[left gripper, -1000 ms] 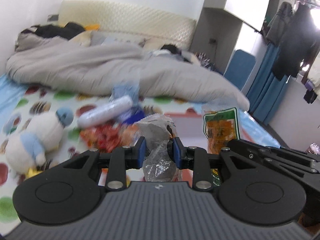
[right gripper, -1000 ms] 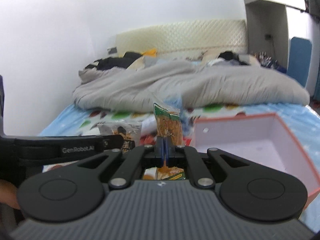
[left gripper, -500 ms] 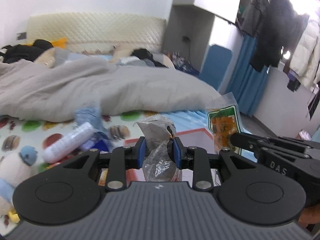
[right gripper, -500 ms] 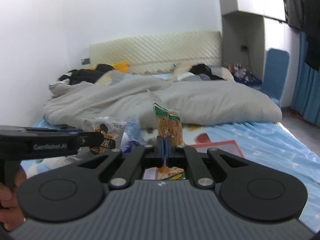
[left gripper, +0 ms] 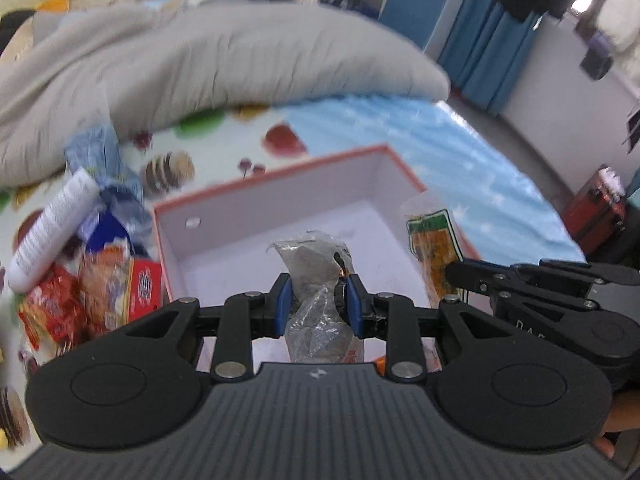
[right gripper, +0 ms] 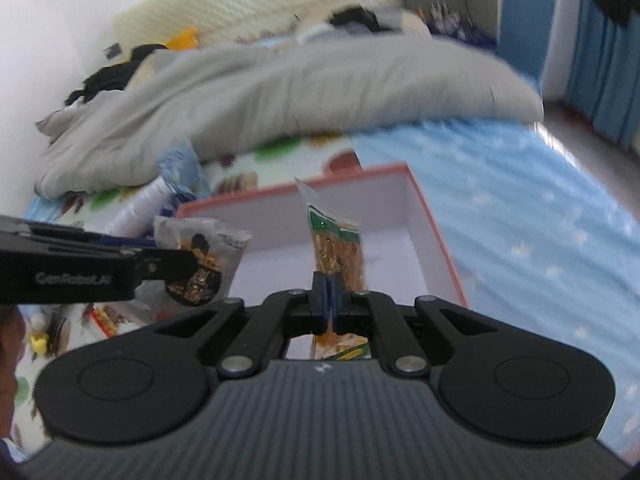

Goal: Organize snacks
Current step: 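Carry both snacks over the pink box and open both tools to drop them, then withdraw both tools from the pink box back toward the snack pile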

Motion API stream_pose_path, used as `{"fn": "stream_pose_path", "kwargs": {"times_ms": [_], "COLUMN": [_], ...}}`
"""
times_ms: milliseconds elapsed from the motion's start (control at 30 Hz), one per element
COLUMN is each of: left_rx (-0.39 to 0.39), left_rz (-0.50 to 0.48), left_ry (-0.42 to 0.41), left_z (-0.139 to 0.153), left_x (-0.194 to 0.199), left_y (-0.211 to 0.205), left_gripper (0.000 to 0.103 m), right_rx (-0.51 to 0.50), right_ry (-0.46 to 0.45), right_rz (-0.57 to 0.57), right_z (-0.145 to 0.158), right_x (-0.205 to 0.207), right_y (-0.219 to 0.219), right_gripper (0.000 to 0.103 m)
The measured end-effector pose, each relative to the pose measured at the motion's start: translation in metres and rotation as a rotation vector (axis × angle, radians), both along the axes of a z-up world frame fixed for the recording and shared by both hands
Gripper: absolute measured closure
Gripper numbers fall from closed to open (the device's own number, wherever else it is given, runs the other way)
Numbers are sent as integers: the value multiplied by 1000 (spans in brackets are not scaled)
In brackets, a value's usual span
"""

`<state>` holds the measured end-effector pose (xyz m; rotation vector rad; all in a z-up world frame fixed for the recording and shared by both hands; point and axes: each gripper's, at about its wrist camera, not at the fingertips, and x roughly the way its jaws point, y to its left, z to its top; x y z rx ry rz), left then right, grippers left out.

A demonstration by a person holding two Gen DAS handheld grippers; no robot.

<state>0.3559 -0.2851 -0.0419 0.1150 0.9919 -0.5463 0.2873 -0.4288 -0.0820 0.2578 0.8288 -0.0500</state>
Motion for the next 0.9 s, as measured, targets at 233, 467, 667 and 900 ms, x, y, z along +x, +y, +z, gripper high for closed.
{"fn": "stream_pose_path", "kwargs": {"times_ms": [233,467,667,900], "left_rx": [54,60,17,-40], "left_rz": [-19,-10,24,42], "left_ry": [43,-13,-70,-190], "left_z": [-20,-16,-1,39], "left_x": [10,4,0,-20], "left_y": [-7,2,26,45], "left_gripper": [69,36,36,36], "right_rx": [-15,-8,-5,4], "right_ry": [80,78,26,-119], "right_rz": [-6,5,-4,-2], "right_z": [-19,-22,-5,36], "right_x": [5,-2,-9,-17], "right_y": [-3,-5,-6,4], "right_gripper": [95,52,52,52]}}
